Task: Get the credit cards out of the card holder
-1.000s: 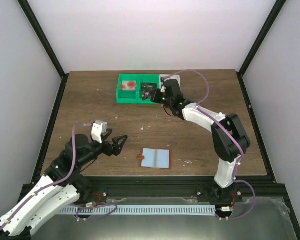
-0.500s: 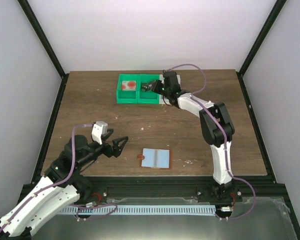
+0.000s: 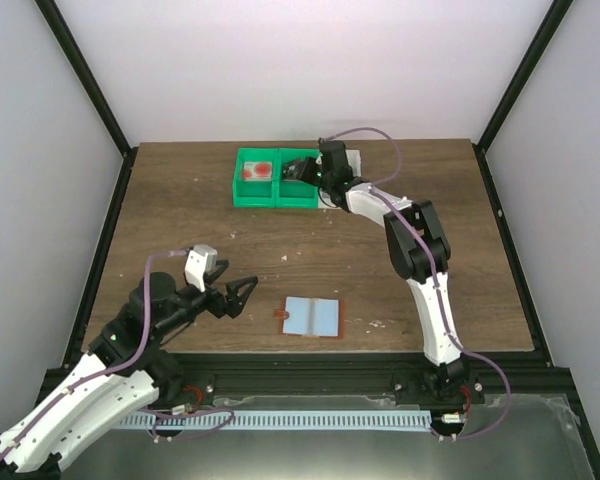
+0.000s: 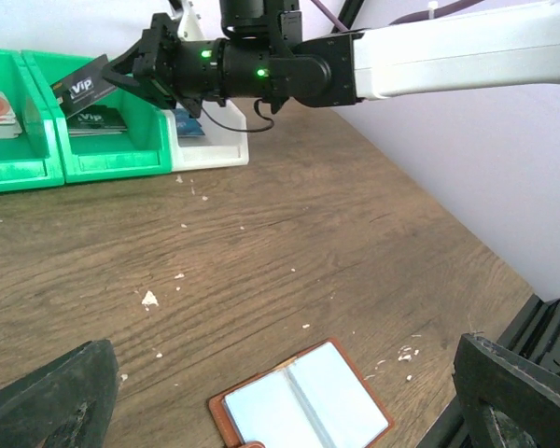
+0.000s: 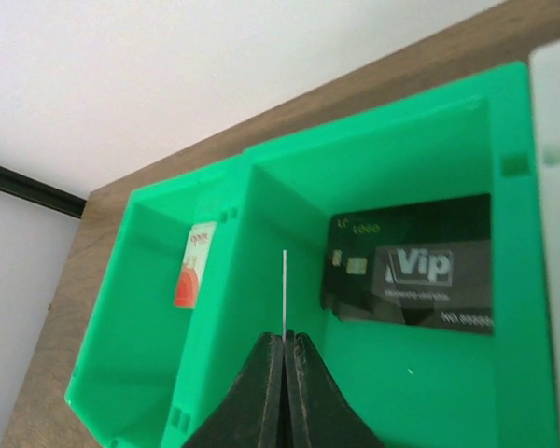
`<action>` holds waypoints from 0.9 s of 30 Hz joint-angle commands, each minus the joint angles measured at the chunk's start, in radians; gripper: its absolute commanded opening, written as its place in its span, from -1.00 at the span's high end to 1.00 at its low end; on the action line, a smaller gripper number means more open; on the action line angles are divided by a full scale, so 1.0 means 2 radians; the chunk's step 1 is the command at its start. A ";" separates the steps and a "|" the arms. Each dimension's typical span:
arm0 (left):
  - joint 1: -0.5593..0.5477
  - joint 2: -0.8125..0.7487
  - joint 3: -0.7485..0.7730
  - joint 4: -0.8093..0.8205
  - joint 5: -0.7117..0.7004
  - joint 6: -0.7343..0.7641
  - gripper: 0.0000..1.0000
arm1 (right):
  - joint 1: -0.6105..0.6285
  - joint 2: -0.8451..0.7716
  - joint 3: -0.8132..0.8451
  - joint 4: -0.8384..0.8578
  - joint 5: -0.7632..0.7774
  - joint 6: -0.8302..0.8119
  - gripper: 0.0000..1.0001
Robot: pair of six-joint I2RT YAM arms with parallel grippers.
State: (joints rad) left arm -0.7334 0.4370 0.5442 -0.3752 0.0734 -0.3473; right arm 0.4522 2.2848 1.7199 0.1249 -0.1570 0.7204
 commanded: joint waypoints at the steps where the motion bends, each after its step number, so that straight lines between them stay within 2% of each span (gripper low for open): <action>1: -0.004 -0.009 -0.004 0.010 -0.005 0.007 -1.00 | -0.004 0.019 0.045 0.008 0.000 -0.003 0.95; 4: -0.005 -0.008 -0.004 0.011 -0.003 0.009 -1.00 | -0.005 0.031 0.062 0.011 -0.002 -0.006 0.95; 8: -0.006 -0.009 -0.004 0.011 -0.003 0.010 -1.00 | -0.005 0.054 0.106 -0.027 0.001 -0.003 0.95; 27: -0.009 0.002 -0.005 0.010 -0.008 0.012 -1.00 | -0.021 0.084 0.141 -0.068 0.003 0.003 0.90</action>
State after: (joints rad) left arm -0.7471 0.4313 0.5415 -0.3756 0.0647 -0.3359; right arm 0.4240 2.4226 1.9266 0.0246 -0.1501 0.7345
